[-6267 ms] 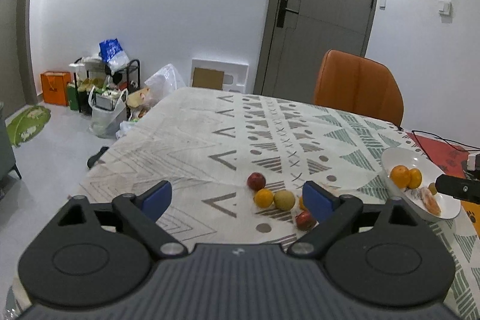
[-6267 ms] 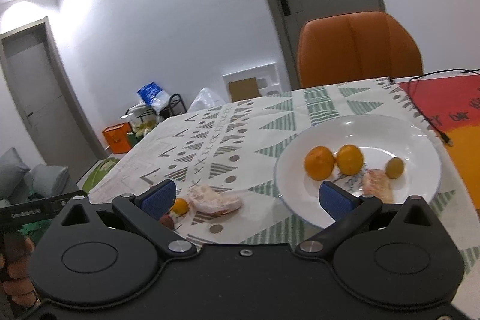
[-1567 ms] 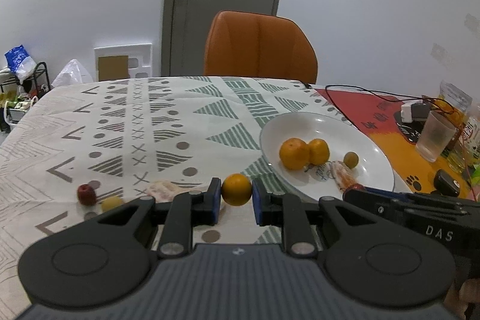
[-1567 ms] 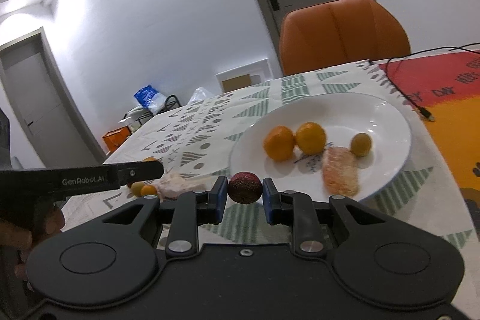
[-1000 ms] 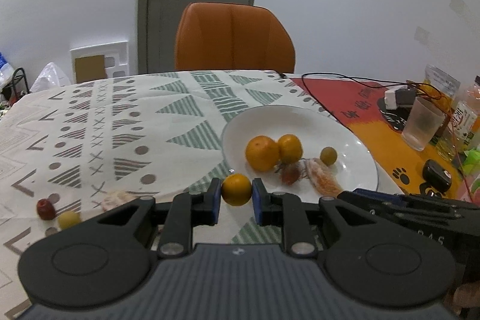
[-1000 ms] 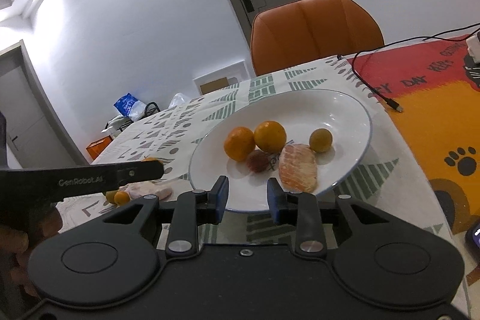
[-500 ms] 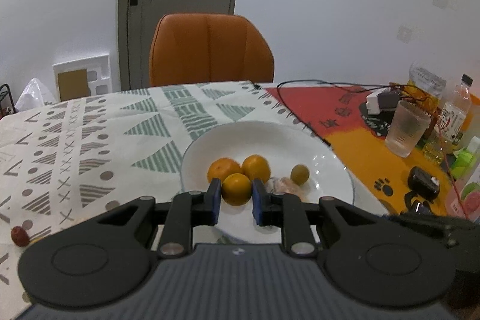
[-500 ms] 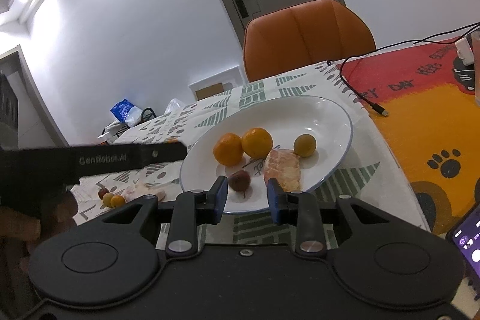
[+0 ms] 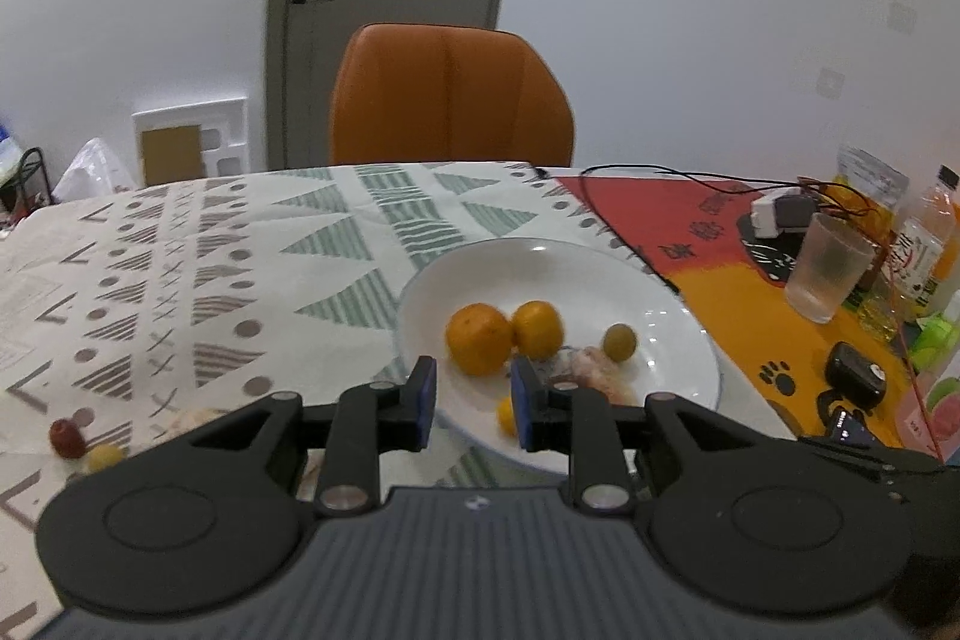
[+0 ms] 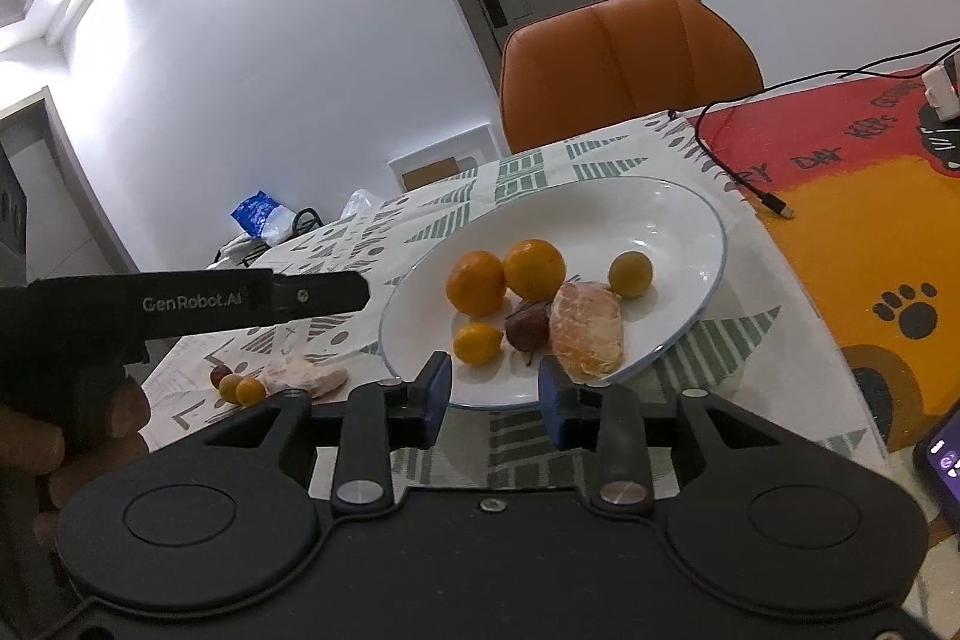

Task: Organize fruits
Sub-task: 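Carry the plum and mandarin onto the white plate and open both tools, then move both open tools back to the fruit left on the tablecloth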

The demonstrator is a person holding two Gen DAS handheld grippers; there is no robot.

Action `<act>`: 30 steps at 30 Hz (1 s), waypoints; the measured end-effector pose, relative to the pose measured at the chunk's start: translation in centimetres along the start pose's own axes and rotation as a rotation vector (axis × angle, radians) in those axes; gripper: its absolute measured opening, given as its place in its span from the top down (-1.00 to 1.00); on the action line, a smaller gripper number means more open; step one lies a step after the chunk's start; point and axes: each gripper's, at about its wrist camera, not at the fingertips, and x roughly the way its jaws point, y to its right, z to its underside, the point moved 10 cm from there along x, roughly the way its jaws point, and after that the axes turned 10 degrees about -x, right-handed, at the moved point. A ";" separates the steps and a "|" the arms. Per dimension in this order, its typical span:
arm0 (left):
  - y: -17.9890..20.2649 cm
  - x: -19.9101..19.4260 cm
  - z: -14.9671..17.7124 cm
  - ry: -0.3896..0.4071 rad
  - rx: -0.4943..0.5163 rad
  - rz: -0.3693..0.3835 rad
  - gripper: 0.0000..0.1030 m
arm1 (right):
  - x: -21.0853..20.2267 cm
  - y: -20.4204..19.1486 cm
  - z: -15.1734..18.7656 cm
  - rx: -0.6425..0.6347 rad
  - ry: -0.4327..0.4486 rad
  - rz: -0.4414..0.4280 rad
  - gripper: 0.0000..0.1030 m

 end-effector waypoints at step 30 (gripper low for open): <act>-10.9 -4.8 -0.2 0.082 -0.143 -0.225 -0.64 | 2.3 -5.2 -0.7 -0.069 0.003 -0.055 -0.82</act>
